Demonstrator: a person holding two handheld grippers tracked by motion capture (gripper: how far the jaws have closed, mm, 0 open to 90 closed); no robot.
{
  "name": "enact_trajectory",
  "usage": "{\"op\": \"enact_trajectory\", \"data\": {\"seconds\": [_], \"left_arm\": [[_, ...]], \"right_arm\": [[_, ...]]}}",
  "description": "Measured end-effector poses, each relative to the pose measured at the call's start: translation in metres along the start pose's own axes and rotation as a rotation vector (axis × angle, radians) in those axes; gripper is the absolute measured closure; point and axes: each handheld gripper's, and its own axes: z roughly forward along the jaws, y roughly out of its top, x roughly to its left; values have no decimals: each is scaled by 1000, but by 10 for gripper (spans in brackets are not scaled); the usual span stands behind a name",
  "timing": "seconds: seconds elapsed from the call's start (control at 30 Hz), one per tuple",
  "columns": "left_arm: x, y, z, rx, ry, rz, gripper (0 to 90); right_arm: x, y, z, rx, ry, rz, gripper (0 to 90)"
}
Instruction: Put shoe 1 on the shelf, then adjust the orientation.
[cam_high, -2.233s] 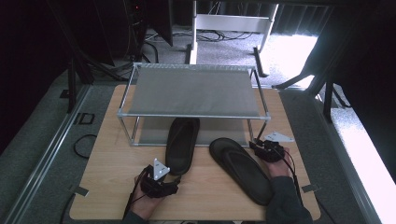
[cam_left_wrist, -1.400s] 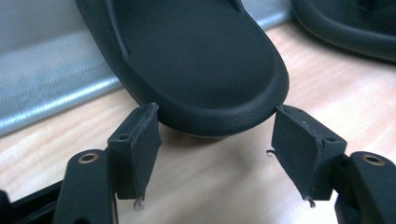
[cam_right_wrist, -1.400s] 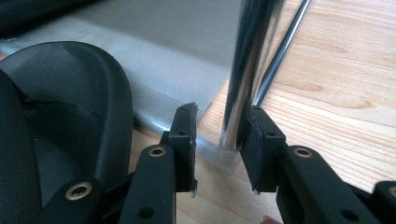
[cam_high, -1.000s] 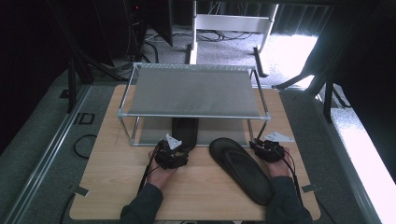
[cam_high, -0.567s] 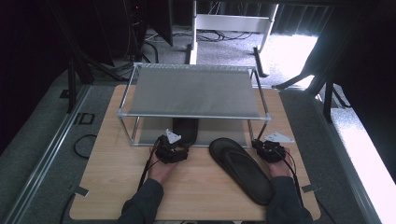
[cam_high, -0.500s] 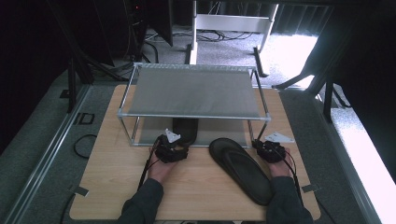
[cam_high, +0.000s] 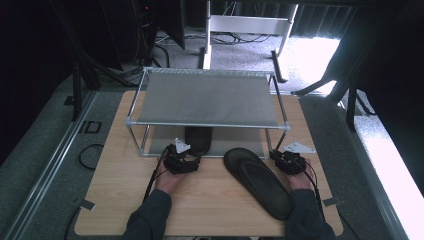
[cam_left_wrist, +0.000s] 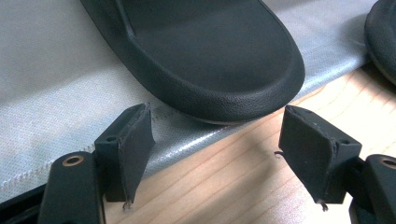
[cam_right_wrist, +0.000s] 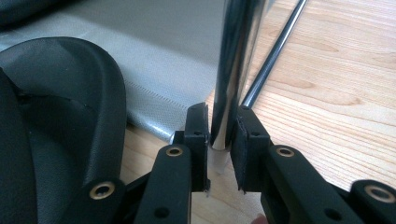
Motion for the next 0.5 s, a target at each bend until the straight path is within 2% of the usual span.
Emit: {"op": "enact_trajectory", "data": {"seconds": [0.17,0.2,0.27,0.4,0.5], "left_arm": [[0,0,1,5,2,4,270],[-3,1,2,14,26,25,270],[-4,1,2,19,38,37,273],[-2,1,1,14,26,22,277],[-3,1,2,16,30,25,286]], "right_arm": [[0,0,0,0,1,0,769],[0,0,0,0,2,1,760],[1,0,0,0,12,7,714],[1,1,-2,-12,20,16,671],[0,2,-10,-32,15,37,622]]}}
